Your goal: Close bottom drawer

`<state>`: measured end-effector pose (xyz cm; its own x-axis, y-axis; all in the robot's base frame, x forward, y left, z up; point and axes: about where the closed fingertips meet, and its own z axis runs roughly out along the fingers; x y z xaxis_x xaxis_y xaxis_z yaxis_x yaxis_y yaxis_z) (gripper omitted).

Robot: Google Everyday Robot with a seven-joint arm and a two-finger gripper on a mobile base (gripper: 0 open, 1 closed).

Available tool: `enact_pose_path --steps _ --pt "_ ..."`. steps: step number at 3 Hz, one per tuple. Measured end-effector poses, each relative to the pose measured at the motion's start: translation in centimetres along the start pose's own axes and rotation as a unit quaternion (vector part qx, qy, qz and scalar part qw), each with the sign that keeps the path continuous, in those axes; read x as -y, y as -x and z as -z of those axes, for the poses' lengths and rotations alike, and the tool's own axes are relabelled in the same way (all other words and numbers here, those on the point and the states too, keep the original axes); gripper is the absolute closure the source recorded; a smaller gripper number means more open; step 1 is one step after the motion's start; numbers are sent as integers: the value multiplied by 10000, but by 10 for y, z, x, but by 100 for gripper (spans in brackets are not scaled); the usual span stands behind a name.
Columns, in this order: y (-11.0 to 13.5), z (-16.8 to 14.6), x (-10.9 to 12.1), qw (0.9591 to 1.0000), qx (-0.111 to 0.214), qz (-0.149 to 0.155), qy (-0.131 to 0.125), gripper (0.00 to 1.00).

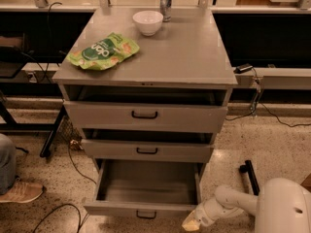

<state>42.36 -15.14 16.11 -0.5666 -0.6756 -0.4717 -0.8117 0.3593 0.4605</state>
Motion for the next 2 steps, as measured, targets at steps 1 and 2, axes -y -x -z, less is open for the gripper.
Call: enact_pose_path --steps 1,2 --pt "0 -1 1 10000 43 -1 -47 100" --pt "1 -2 3 9997 173 -2 -189 100"
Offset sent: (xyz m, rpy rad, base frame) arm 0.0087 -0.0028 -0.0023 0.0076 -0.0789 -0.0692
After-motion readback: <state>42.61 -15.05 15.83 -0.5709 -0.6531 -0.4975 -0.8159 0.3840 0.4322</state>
